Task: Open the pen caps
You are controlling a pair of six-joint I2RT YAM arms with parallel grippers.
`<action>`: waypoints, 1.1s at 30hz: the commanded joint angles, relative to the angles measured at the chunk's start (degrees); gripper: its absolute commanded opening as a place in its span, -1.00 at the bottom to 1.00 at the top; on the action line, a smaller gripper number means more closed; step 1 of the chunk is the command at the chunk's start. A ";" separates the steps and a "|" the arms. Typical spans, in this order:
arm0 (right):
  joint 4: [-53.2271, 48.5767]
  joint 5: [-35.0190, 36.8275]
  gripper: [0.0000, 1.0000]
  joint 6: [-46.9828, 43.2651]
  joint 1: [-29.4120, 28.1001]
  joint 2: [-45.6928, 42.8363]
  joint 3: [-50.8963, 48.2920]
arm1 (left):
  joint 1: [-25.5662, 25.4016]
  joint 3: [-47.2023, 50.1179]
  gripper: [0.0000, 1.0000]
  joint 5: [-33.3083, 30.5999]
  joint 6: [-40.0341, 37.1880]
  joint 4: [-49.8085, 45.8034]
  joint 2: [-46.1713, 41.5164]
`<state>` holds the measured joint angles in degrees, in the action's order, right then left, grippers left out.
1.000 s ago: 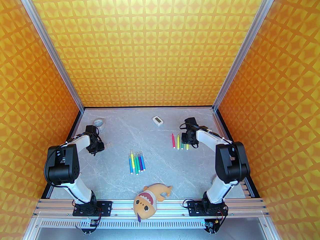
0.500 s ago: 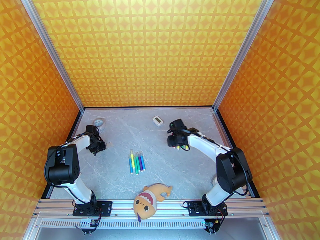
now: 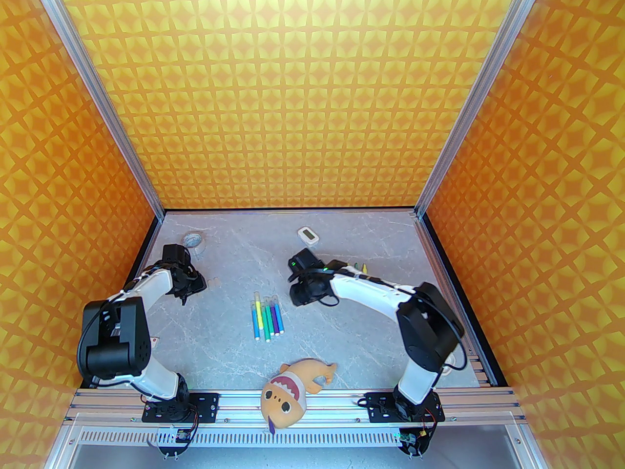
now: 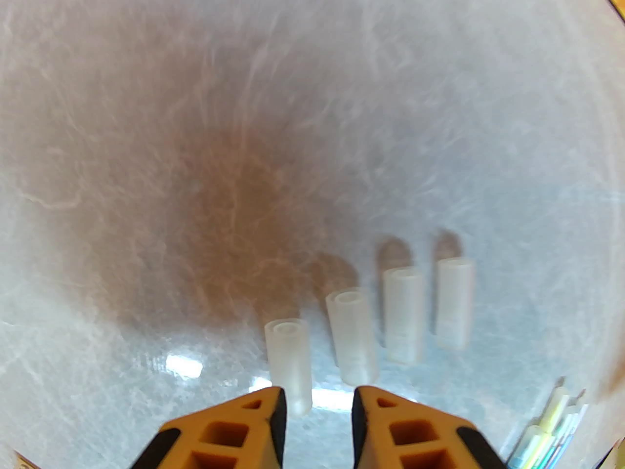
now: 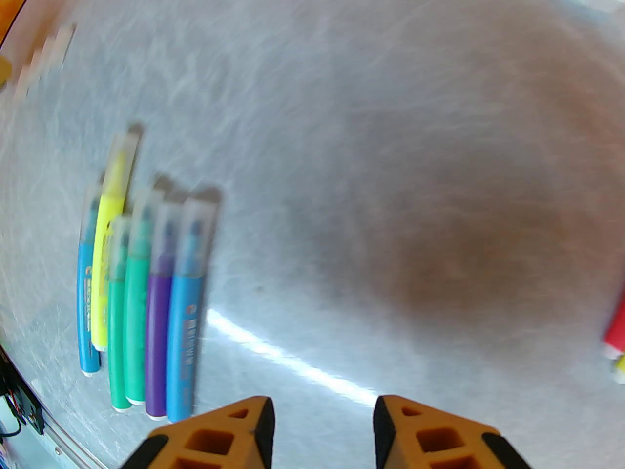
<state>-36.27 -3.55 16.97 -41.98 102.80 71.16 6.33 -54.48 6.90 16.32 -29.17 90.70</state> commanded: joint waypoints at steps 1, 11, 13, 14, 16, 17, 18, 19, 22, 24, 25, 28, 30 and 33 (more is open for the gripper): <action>-0.57 -1.72 -0.21 2.39 -1.57 1.94 2.15 | -0.92 1.16 -0.35 1.14 -1.36 1.69 -3.41; -1.67 -2.95 -0.19 4.67 -5.66 8.39 7.10 | -2.24 4.42 0.09 16.45 -1.36 11.02 -9.13; -2.02 -2.88 -0.19 5.12 -5.99 8.96 7.50 | -2.28 4.81 0.12 16.63 -1.45 11.97 -10.01; -2.26 -3.00 -0.19 5.35 -6.09 9.16 7.51 | -2.37 4.90 0.12 16.74 -1.63 12.16 -10.54; -2.59 -3.29 -0.19 5.70 -6.40 9.35 7.41 | -2.37 5.24 0.12 16.75 -1.82 12.52 -11.34; -2.81 -3.47 -0.20 5.85 -6.57 9.64 7.40 | -2.37 5.44 0.12 16.90 -1.94 12.85 -11.73; -3.20 -3.52 -0.20 5.88 -6.73 9.89 7.55 | -2.37 5.66 0.12 17.05 -1.86 13.14 -12.01; -3.73 -3.64 -0.20 5.80 -6.97 10.27 7.67 | -2.47 5.96 0.12 17.37 -1.82 13.55 -12.26; -4.96 -3.93 -0.21 5.77 -7.63 11.63 8.55 | -2.55 6.56 0.12 18.06 -1.74 14.40 -12.65; -5.50 -3.73 -0.22 6.01 -7.85 12.40 9.08 | -2.64 6.59 0.12 18.13 -1.73 14.66 -12.54; -5.48 -3.65 -0.23 6.26 -7.93 12.68 9.19 | -2.67 6.75 0.12 18.17 -1.81 14.91 -12.56; -5.63 -3.12 -0.25 6.84 -8.10 13.36 9.44 | -2.82 6.84 0.12 18.37 -1.90 15.10 -12.56; -6.46 -2.08 -0.27 7.11 -8.04 13.93 9.90 | -2.81 6.90 0.12 18.50 -1.90 15.32 -12.41; -8.30 -0.24 -0.30 7.25 -8.21 14.86 11.04 | -2.90 7.06 0.12 18.89 -1.81 15.80 -12.42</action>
<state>-41.56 -5.98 23.03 -49.91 116.03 80.51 3.86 -48.12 24.05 15.09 -14.74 79.00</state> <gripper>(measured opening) 0.354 0.560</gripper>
